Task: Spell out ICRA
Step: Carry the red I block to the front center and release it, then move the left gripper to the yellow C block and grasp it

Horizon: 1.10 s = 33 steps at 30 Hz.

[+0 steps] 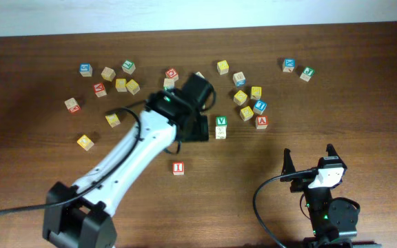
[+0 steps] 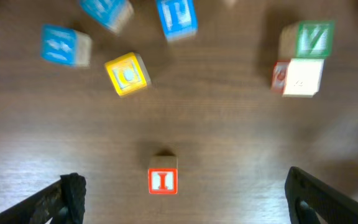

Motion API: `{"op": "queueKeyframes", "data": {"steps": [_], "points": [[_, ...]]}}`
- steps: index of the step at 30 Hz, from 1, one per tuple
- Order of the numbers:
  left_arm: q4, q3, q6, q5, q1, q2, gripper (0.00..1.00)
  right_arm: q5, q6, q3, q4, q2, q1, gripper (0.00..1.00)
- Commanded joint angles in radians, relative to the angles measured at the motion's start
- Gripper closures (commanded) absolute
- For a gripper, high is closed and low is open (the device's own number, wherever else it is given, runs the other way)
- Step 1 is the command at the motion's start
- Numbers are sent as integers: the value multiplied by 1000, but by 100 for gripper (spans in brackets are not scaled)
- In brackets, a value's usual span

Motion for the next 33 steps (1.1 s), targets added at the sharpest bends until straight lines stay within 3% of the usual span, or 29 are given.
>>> {"op": "queueKeyframes", "data": {"steps": [1, 6, 7, 9, 11, 13, 18, 21, 33], "points": [[-50, 124, 1, -27, 103, -2, 6, 5, -6, -5, -4, -7, -7, 2], [-37, 73, 0, 121, 204, 5, 9, 5, -6, -5, -4, -7, -7, 2], [-23, 43, 0, 121, 200, 9, 1, 5, -6, -5, -4, -7, -7, 2], [1, -2, 0, 120, 188, 16, 2, 5, -6, -5, -4, -7, -7, 2], [45, -50, -16, 119, 181, 31, 8, 5, -6, -5, -4, -7, -7, 2], [74, -90, -129, 80, 182, 72, 10, 5, -6, -5, -4, -7, -7, 2], [130, -93, -139, 57, 180, 182, 14, 5, -6, -5, -4, -7, -7, 2], [145, -94, -172, 54, 180, 253, 33, 5, -6, -5, -4, -7, -7, 2], [271, -94, -126, 39, 182, 345, 43, 5, -6, -5, -4, -7, -7, 2]]}}
